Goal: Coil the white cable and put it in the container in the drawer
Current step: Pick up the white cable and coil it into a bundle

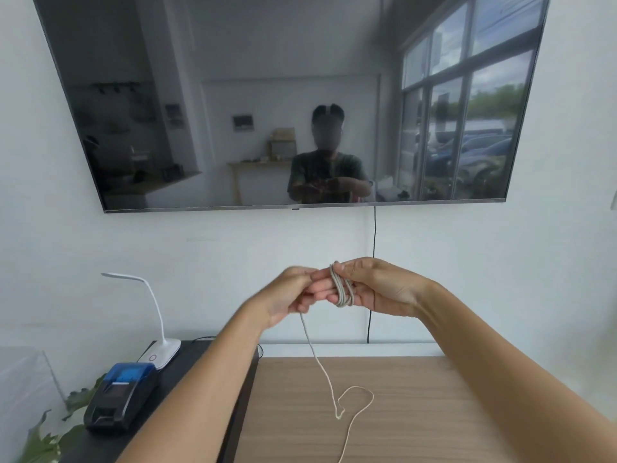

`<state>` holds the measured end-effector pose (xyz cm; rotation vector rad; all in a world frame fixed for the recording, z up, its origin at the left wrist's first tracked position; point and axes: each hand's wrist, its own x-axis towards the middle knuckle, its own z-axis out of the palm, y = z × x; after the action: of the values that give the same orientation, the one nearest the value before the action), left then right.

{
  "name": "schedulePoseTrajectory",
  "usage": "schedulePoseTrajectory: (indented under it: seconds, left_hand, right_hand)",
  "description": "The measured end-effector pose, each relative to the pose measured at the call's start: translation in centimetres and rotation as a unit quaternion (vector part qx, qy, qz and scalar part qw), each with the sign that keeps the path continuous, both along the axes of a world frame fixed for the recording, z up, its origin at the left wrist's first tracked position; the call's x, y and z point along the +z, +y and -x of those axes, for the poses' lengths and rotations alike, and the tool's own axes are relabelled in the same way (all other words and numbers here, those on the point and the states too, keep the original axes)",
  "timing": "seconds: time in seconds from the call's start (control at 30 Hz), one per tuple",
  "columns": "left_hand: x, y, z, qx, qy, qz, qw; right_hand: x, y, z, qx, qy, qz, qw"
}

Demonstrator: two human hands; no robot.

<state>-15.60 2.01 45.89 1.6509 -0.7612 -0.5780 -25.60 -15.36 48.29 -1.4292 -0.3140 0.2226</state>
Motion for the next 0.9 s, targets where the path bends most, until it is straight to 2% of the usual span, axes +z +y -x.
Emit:
schedulePoseTrajectory:
  seconds: [0.1,0.17,0.23,0.3,0.4,0.5,0.6,0.67,0.9]
  left_hand:
    - [3.6,0.2,-0.5,0.0,-0.089,-0.079,0.993]
    - [5.4,0.2,-0.4,-0.003,-0.112,-0.104,0.988]
    - [6.8,0.1,-0.2,0.019,-0.116,-0.104,0.988]
    - [7.7,-0.2,0.2,0.059,-0.16,-0.107,0.979]
    - [7.4,-1.2,1.4,0.1,-0.223,-0.086,0.966]
    - [5.3,-2.0,2.7,0.126,-0.26,-0.034,0.957]
    - [2.8,-2.6,3.5,0.146,-0.307,0.012,0.94]
    - [1.3,-3.0,4.0,0.149,-0.318,0.038,0.935]
    - [-2.5,-3.0,4.4,0.092,-0.225,0.131,0.961]
  right_hand:
    - [0.7,-0.2,0.1,-0.016,-0.008,-0.016,1.0]
    - [1.4,-0.5,0.4,-0.013,-0.017,0.0,1.0]
    - [1.6,-0.7,0.4,-0.012,-0.02,0.058,0.998]
    - [1.2,-0.7,0.0,-0.034,-0.021,0.11,0.993]
    - [0.5,-0.3,-0.7,-0.107,-0.047,0.116,0.986]
    - [0.7,-0.5,-1.0,-0.146,-0.062,0.041,0.986]
    - [1.1,-1.0,-1.4,-0.144,-0.02,-0.077,0.986]
    - [1.1,-1.1,-1.7,-0.144,-0.002,-0.103,0.984]
    - [1.5,-0.5,-2.2,-0.103,0.013,-0.19,0.976]
